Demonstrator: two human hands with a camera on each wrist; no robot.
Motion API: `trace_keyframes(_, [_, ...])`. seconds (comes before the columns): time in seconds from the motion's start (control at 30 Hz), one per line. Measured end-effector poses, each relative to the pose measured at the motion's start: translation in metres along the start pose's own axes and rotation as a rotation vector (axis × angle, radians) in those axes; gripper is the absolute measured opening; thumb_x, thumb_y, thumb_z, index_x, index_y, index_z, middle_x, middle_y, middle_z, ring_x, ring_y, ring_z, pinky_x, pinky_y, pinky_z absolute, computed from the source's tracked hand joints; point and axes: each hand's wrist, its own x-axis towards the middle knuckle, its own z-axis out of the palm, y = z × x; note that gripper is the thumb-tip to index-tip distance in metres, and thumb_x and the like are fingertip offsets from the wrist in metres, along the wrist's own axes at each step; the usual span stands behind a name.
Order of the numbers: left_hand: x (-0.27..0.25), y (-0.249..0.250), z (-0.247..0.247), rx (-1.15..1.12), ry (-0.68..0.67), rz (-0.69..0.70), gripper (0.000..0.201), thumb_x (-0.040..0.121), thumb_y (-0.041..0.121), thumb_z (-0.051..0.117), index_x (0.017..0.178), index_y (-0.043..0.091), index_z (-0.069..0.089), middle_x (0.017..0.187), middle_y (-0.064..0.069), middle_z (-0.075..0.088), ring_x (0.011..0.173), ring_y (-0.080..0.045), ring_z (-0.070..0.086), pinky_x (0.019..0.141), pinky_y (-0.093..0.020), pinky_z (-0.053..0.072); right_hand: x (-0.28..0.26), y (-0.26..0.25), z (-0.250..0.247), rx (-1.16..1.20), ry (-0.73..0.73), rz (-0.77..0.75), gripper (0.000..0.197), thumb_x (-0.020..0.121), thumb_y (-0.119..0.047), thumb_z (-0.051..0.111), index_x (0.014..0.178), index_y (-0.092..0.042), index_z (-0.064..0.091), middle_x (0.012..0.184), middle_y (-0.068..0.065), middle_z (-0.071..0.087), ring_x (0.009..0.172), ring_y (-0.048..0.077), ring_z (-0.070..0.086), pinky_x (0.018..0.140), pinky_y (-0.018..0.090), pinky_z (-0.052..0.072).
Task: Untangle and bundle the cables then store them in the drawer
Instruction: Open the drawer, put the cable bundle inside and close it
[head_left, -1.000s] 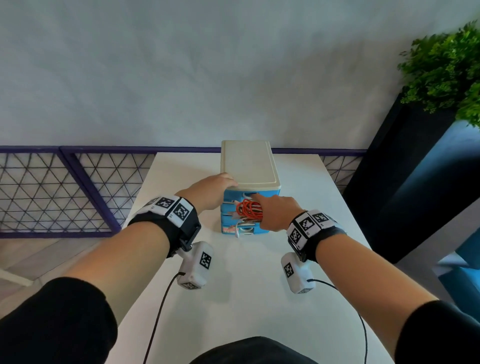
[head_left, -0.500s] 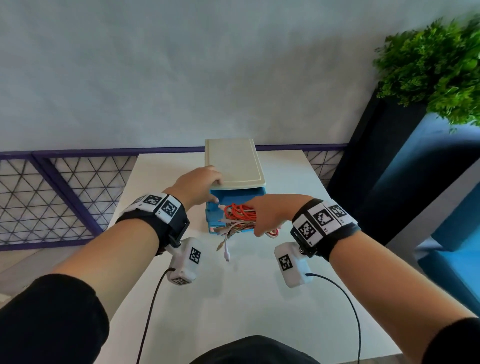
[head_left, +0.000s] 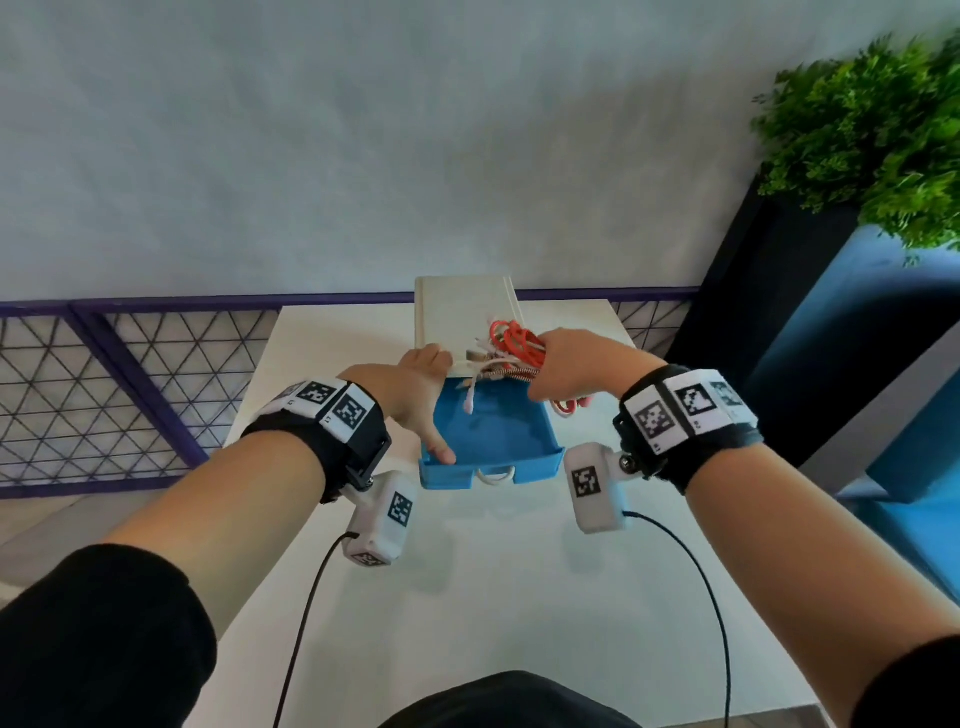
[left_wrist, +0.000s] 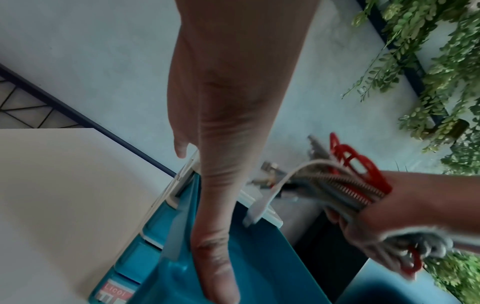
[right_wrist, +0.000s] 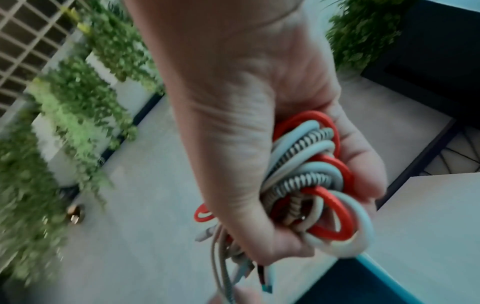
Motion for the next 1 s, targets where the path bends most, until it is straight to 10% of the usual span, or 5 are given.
trace_keyframes(0.1, [-0.001,-0.005,-0.002,-0.1,0.059,0.024,0.115,0.028,0.08,0.071,0.118,0.017,0.034,0.119,0.002,0.032,0.115,-0.022,0.037,0.099,-0.048,0.041,0.0,-0.012,0.023,-0.191,-0.016,0.032,0.019,0.078,-0.024,0.061,0.094,-0.014,0.057,0.074,-0.001,0.061,0.059,0.013,0.058,0.059,0.027,0.053])
trace_keyframes(0.27, [-0.014,-0.006,-0.011,-0.31,0.133,0.076,0.067,0.073,0.04,0.077,0.129,0.015,0.05,0.135,-0.005,0.045,0.124,-0.024,0.044,0.106,-0.042,0.036,0.001,-0.035,0.05,-0.442,-0.009,0.059,0.006,0.086,-0.018,0.051,0.086,-0.013,0.053,0.074,-0.002,0.052,0.062,0.013,0.05,0.062,0.027,0.041])
trace_keyframes(0.43, [-0.016,-0.005,-0.011,-0.388,0.217,0.126,0.042,0.092,0.025,0.059,0.133,0.017,0.054,0.141,-0.005,0.052,0.134,-0.021,0.041,0.106,-0.03,0.03,0.021,-0.048,0.061,-0.491,0.014,0.055,0.027,0.094,-0.025,0.049,0.117,-0.014,0.058,0.116,0.002,0.063,0.105,0.019,0.062,0.078,0.029,0.044])
trace_keyframes(0.8, [-0.005,-0.015,-0.002,-0.372,0.324,0.049,0.04,0.09,0.029,0.06,0.127,0.015,0.054,0.128,-0.005,0.06,0.12,-0.023,0.054,0.09,-0.027,0.038,0.025,-0.036,0.059,-0.137,0.067,0.106,0.013,0.08,-0.018,0.053,0.091,-0.011,0.053,0.082,0.004,0.061,0.075,0.022,0.06,0.065,0.029,0.047])
trace_keyframes(1.0, [-0.006,-0.002,-0.006,-0.188,0.311,0.002,0.073,0.06,0.047,0.083,0.12,0.022,0.049,0.122,0.004,0.05,0.107,-0.019,0.052,0.079,-0.035,0.047,0.03,-0.035,0.063,-0.023,0.012,0.096,0.012,0.081,-0.022,0.053,0.083,-0.011,0.053,0.07,0.003,0.064,0.067,0.019,0.066,0.065,0.028,0.055])
